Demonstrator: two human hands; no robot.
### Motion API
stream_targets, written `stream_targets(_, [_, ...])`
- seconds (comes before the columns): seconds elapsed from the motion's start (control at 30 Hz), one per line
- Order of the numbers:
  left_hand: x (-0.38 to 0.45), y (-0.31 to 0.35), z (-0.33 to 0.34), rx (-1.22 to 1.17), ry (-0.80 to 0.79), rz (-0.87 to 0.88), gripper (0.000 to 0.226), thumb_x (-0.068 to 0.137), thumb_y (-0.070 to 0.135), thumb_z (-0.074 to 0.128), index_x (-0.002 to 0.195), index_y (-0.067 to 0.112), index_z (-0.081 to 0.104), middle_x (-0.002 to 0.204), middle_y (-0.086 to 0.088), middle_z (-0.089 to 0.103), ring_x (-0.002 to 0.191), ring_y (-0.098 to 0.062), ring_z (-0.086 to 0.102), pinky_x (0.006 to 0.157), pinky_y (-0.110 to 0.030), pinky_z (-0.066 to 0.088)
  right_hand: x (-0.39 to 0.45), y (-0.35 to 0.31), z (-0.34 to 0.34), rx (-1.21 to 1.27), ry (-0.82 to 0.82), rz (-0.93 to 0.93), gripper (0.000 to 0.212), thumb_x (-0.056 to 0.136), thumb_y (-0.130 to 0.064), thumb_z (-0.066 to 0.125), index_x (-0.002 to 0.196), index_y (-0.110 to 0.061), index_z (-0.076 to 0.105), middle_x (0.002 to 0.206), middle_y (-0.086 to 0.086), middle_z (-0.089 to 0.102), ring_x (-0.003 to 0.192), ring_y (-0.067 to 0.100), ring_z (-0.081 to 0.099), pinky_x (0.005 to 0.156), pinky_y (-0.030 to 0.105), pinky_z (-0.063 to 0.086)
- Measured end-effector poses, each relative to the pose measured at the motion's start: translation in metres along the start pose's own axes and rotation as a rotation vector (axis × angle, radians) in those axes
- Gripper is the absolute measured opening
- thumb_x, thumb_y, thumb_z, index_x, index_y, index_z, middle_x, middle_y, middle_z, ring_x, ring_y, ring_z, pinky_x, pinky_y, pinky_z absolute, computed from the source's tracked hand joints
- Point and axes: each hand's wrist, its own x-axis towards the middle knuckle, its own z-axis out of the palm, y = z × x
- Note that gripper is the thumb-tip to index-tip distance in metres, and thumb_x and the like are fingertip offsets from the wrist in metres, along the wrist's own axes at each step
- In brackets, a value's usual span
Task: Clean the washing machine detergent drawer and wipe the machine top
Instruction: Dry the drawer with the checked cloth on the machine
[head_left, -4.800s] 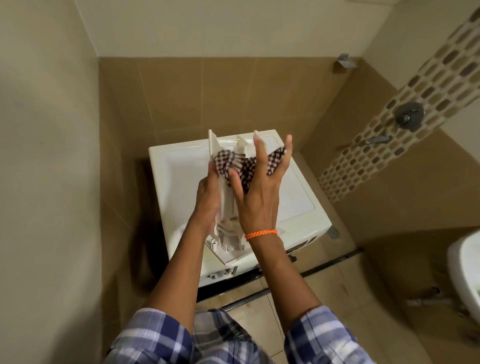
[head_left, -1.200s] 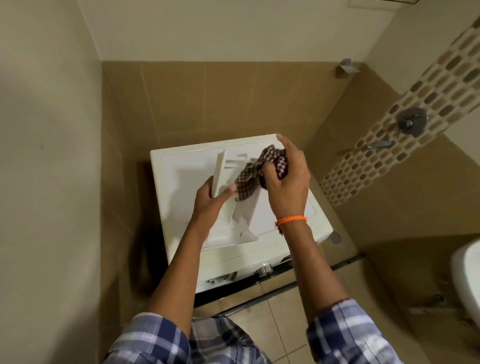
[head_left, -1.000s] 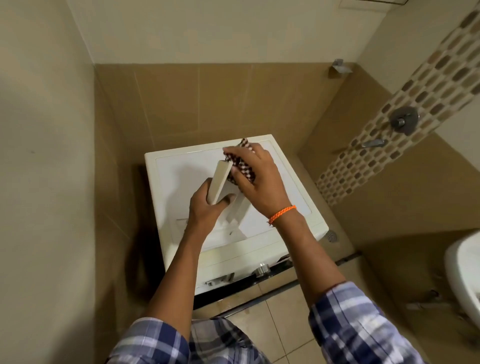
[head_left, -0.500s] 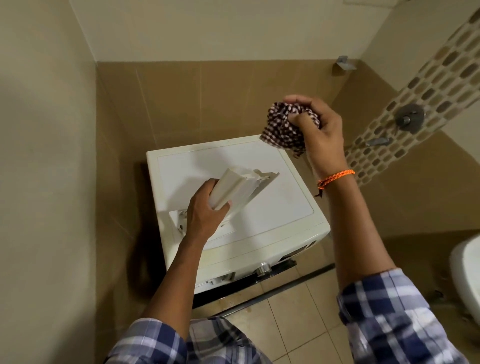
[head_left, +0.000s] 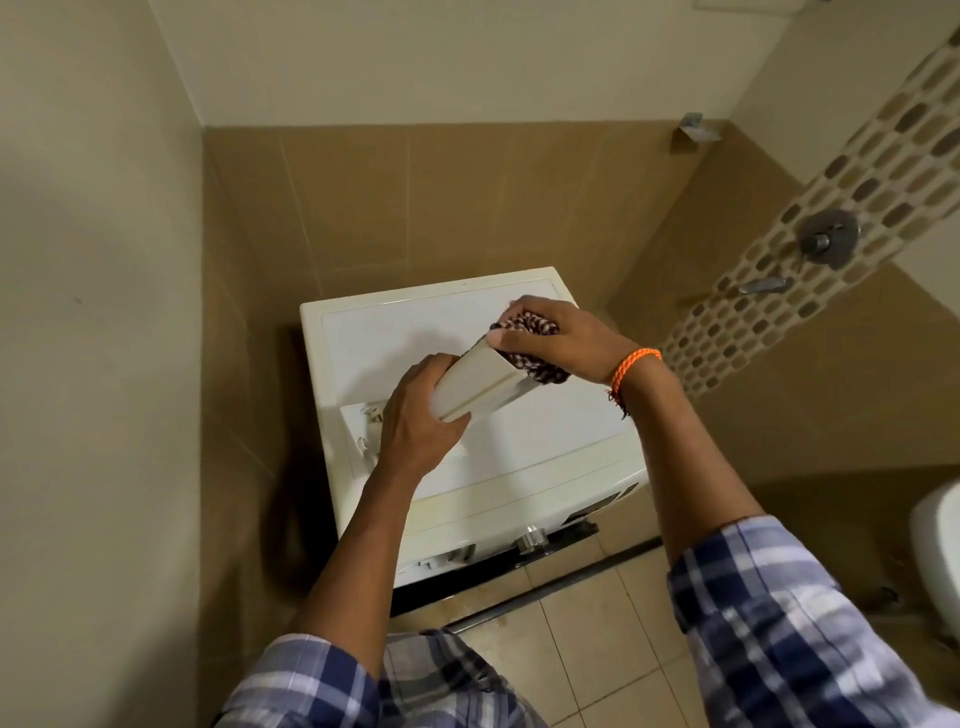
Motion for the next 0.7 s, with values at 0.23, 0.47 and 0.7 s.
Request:
stream_targets(0.23, [-0.004, 0.005, 0.000, 0.021, -0.087, 0.044, 0.054, 0.080, 0.021, 0.082, 0.130, 0.022, 0.063, 0.117, 0.006, 0.066, 0.103, -0.013, 0.057, 0.079, -0.034, 0.053, -0.001, 0.017, -0.020, 0.078, -0.098, -0.064, 0.020, 0.092, -0.026, 0.083, 0.109, -0.017, 0.078, 0.101, -0.003, 0.078, 0.087, 0.005, 0.073, 0.071, 0.019, 0.058])
stream_targets(0.47, [-0.004, 0.006, -0.004, -0.071, 0.015, -0.136, 0.039, 0.083, 0.021, 0.077, 0.117, 0.032, 0.061, 0.104, 0.015, 0.064, 0.093, -0.013, 0.060, 0.075, -0.033, 0.051, -0.002, 0.068, -0.043, 0.133, 0.231, 0.113, 0.014, 0.087, -0.025, 0.085, 0.085, -0.014, 0.076, 0.072, 0.020, 0.073, 0.060, 0.029, 0.061, 0.047, 0.030, 0.043])
stream_targets(0.7, [0.001, 0.022, -0.012, -0.731, 0.141, -0.610, 0.018, 0.099, 0.023, 0.076, 0.113, 0.033, 0.071, 0.110, 0.009, 0.078, 0.104, -0.011, 0.071, 0.088, -0.030, 0.054, -0.028, 0.108, -0.011, 0.599, 0.391, 0.194, 0.019, 0.091, -0.017, 0.075, 0.076, -0.014, 0.063, 0.112, -0.001, 0.080, 0.069, 0.033, 0.066, 0.046, 0.024, 0.037])
